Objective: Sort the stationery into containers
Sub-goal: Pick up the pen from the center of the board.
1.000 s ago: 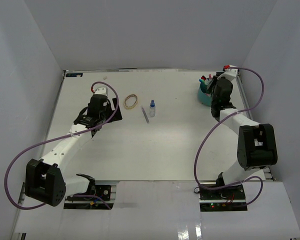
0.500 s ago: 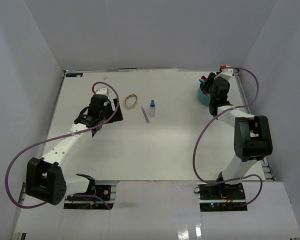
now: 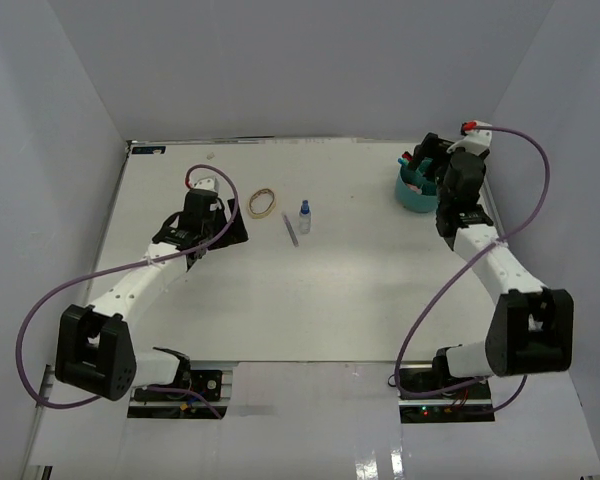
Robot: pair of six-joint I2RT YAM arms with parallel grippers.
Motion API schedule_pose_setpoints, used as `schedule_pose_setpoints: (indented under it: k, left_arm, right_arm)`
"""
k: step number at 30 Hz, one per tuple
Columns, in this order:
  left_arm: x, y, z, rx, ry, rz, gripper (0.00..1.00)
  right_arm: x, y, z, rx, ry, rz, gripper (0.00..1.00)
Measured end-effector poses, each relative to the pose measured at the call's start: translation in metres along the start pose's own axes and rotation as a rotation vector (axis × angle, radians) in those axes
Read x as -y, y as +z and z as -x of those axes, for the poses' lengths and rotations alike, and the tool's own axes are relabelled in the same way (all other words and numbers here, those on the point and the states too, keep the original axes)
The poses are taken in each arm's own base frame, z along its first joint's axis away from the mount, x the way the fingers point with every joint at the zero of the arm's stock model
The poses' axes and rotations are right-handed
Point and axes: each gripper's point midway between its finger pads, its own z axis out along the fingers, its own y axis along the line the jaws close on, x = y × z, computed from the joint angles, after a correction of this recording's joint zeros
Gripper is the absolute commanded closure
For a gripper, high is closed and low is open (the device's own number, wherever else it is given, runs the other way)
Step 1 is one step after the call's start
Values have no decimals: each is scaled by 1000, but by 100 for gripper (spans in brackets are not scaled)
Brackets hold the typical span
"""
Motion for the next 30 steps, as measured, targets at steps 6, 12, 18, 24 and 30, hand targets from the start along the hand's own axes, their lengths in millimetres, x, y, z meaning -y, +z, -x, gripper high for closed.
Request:
schedule_pose_setpoints:
  k: [6,12,18,24,30]
  left_arm:
    - [4,18,-25,-121,-84,10,2]
    - [30,38,-42,-193,-119,49,2]
    - [79,63,-50,-190,-119,81,2]
    - [83,94,-45,-164,-177,183,4]
    - [93,112,-33,-129,-197,218,8]
  right_arm:
    - [-9,-79,52,59,37,98,5]
    - [-1,-141,-2,-17,60,174,6]
    - [-1,-171,-49,-111,70,223,7]
    - [-13,-185,-52,-95,68,269,9]
    - [-10,-188,-51,-70,67,238,10]
